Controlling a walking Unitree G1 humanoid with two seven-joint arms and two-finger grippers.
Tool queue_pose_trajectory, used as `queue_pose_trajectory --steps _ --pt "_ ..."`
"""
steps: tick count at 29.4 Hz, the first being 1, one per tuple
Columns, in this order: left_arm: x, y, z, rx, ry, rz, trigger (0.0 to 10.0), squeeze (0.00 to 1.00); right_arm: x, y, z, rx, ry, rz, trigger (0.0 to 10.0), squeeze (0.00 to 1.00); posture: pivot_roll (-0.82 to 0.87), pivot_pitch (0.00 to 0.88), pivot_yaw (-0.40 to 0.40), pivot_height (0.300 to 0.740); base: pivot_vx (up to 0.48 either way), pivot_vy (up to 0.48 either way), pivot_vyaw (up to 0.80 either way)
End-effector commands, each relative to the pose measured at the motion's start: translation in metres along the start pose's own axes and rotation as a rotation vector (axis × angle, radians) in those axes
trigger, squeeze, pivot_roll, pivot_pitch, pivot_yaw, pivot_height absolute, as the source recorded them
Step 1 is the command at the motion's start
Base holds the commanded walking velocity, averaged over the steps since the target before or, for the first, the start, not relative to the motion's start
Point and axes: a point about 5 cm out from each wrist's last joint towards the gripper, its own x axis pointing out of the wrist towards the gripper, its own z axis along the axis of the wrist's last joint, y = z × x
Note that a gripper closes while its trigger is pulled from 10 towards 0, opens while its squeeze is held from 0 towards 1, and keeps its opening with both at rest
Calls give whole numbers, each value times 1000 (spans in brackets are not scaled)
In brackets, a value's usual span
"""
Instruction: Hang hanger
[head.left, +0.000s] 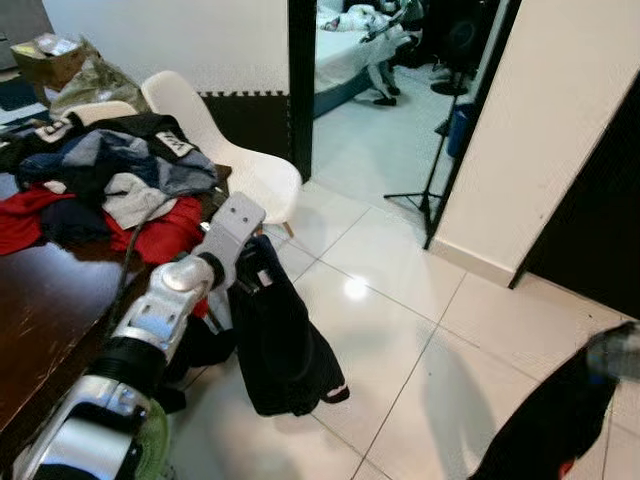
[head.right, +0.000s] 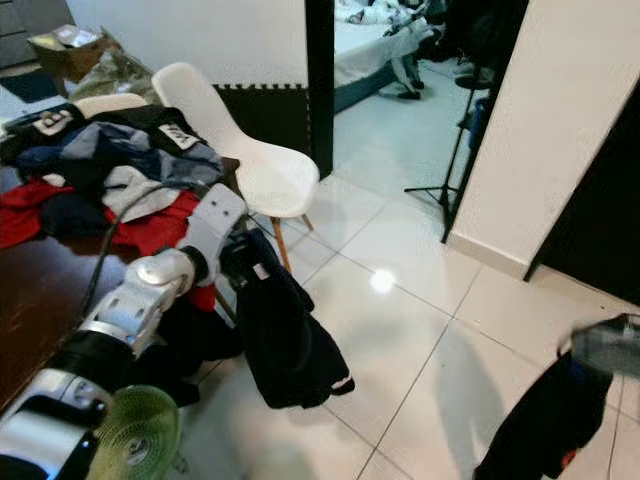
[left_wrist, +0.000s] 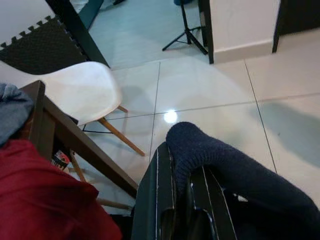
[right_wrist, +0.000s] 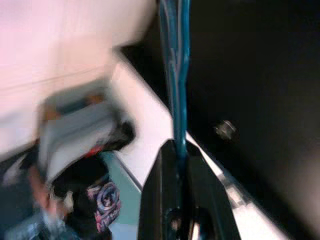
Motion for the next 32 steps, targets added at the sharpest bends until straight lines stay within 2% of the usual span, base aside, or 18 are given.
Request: queue_pose_trajectory --steps 1,2,3,5,7,8,10,15,17,19,21,22,24,25,26,28,30,32 --pt "1 1 2 14 -16 11 10000 0 3 38 12 -199 -30 243 10000 0 -23 39 -51 740 0 0 0" --pt "1 1 2 14 -16 11 10000 0 3 38 12 -199 -30 243 10000 0 -23 39 -51 740 0 0 0" --pt "2 -1 4 12 -23 9 10000 0 3 53 10 -342 -15 336 10000 0 -29 37 -52 740 0 0 0" --pt "3 -2 5 11 -29 8 10000 0 6 64 6 -506 20 398 10000 0 -28 39 -54 740 0 0 0" --pt "4 -3 5 16 -31 8 10000 0 14 77 -17 -693 133 462 10000 0 -15 37 -60 740 0 0 0" --pt "4 -3 5 16 -31 8 10000 0 14 77 -17 -693 133 462 10000 0 -15 37 -60 740 0 0 0" --pt "3 -2 5 22 -35 9 10000 0 16 73 -43 -787 243 491 10000 0 -7 35 -63 740 0 0 0" --pt "1 0 5 24 -35 13 10000 0 13 54 -59 -808 326 462 10000 0 -11 35 -59 740 0 0 0" --pt "1 0 4 23 -34 15 10000 0 12 54 -59 -745 312 480 10000 0 -15 36 -65 740 0 0 0" --pt "1 0 3 21 -34 19 10000 0 15 36 -50 -660 282 324 10000 0 -16 35 -60 740 0 0 0" --pt "1 0 3 21 -34 19 10000 0 15 36 -50 -660 282 324 10000 0 -16 35 -60 740 0 0 0" --pt "1 0 4 21 -35 20 10000 0 16 30 -44 -612 257 258 10000 0 -13 34 -60 740 0 0 0" --pt "1 1 5 25 -38 23 10000 0 15 7 -38 -496 229 93 10000 0 -10 34 -59 740 0 0 0" --pt "1 1 5 25 -38 23 10000 0 15 7 -38 -496 229 93 10000 0 -10 34 -59 740 0 0 0" --pt "1 2 5 27 -39 24 10000 0 12 -12 -39 -417 218 -17 10000 0 -9 32 -56 740 0 0 0" --pt "1 2 5 27 -39 24 10000 0 12 -12 -39 -417 218 -17 10000 0 -9 32 -56 740 0 0 0" --pt "1 1 6 31 -42 23 10000 0 0 -54 -48 -267 203 -274 10000 0 -7 28 -59 740 0 0 0" --pt "1 1 6 31 -42 23 10000 0 0 -54 -48 -267 203 -274 10000 0 -7 28 -59 740 0 0 0"
